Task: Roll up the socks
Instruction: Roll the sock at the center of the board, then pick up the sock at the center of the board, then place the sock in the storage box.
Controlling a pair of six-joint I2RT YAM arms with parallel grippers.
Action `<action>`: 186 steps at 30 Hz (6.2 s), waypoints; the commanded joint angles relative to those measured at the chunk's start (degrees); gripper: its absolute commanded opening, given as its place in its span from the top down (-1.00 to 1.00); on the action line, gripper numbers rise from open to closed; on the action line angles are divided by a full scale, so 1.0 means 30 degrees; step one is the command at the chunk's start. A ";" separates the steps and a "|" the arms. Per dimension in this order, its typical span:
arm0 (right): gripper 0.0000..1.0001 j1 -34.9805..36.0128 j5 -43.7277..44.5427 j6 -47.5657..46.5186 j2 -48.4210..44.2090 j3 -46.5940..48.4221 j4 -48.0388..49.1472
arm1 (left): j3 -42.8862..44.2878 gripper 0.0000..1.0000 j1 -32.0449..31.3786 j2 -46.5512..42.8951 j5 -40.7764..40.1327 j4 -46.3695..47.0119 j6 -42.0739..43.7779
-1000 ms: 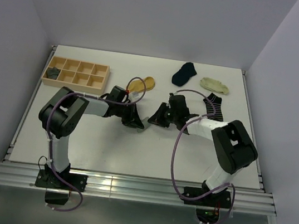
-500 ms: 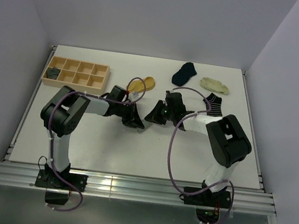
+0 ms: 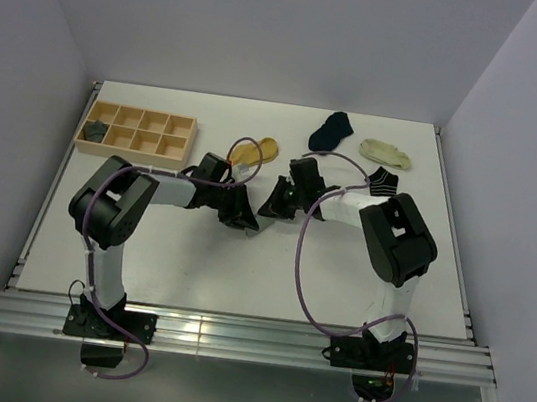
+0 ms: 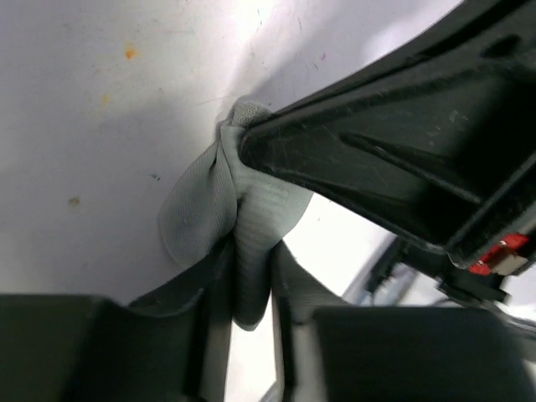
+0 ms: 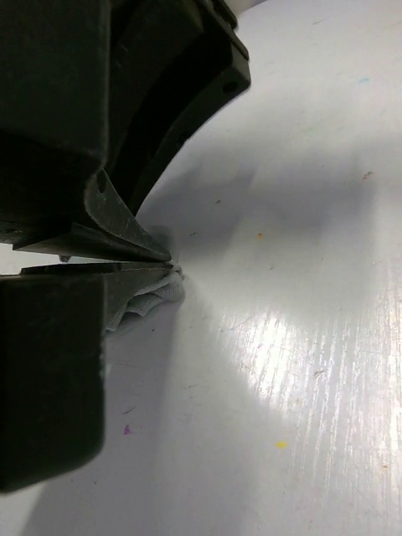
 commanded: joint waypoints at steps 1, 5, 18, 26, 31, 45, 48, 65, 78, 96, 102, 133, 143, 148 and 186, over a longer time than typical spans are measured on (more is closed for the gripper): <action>0.78 0.0145 0.1799 -0.1148 0.1134 0.0212 -0.3361 | -0.0403 0.44 -0.0270 -0.1432 -0.3820 -0.2165 0.1795; 0.80 0.0145 0.1828 -0.1237 0.1398 0.0476 -0.4123 | -0.0490 0.18 -0.1061 -0.2955 -0.6689 -0.2809 0.2994; 0.80 0.0233 0.1418 -0.1383 0.1457 0.0681 -0.4359 | -0.0696 -0.13 -0.6011 -0.7028 -1.7589 -0.1758 0.7652; 0.80 0.0292 0.1155 -0.1325 0.1749 0.0828 -0.4359 | -0.0813 -0.16 -0.8034 -0.6797 -1.8852 -0.0590 1.1491; 0.80 0.0292 0.1008 -0.1208 0.1867 0.0916 -0.4330 | -0.1135 -0.16 -0.8883 -0.6035 -1.9614 -0.0145 1.3101; 0.80 0.0292 0.0598 -0.0915 0.2131 0.1033 -0.4271 | -0.0960 -0.15 -0.9471 -0.3312 -2.0523 0.0471 1.5654; 0.80 0.0292 0.0481 -0.0857 0.2189 0.1033 -0.4213 | -0.0784 -0.13 -0.9471 -0.2667 -2.0552 0.0033 1.5450; 0.81 0.0233 -0.0427 -0.0446 0.1079 0.0185 -0.2983 | 0.1149 -0.06 -0.9003 -0.0235 -1.9589 -0.3161 1.2609; 0.68 -0.1699 -0.0049 -0.0620 -0.1734 0.0270 -0.3449 | 0.2438 0.20 -0.6926 0.1085 -1.7332 -0.5681 0.9799; 0.53 -0.5918 0.0393 -0.1031 -0.9379 -0.4469 -0.4534 | 0.4431 -0.06 -0.4756 0.3047 -1.4987 -0.8435 0.7745; 0.54 -0.6942 -0.0105 -0.1442 -1.2218 -0.6054 -0.5091 | 0.4724 0.19 -0.4520 0.3721 -1.4780 -0.8728 0.7656; -0.09 -1.0021 0.2203 -0.5308 -2.1421 -0.2427 -1.2119 | 0.8091 0.99 0.7047 -0.2930 -1.6276 -0.9667 0.5079; -0.64 -1.0021 0.3703 -0.5457 -2.3765 -0.3504 -1.1627 | 1.0054 0.99 1.1416 -0.1146 -1.6743 -0.7997 0.5605; -0.67 -1.0021 0.4054 -0.5163 -2.4002 -0.4093 -1.1303 | 1.0875 0.99 1.2294 0.0028 -1.7037 -0.7149 0.5342; -0.61 -1.0021 0.4671 -0.5280 -2.1775 -0.4269 -1.0658 | 1.5417 0.96 1.3117 0.6181 -1.5425 -1.3269 0.2206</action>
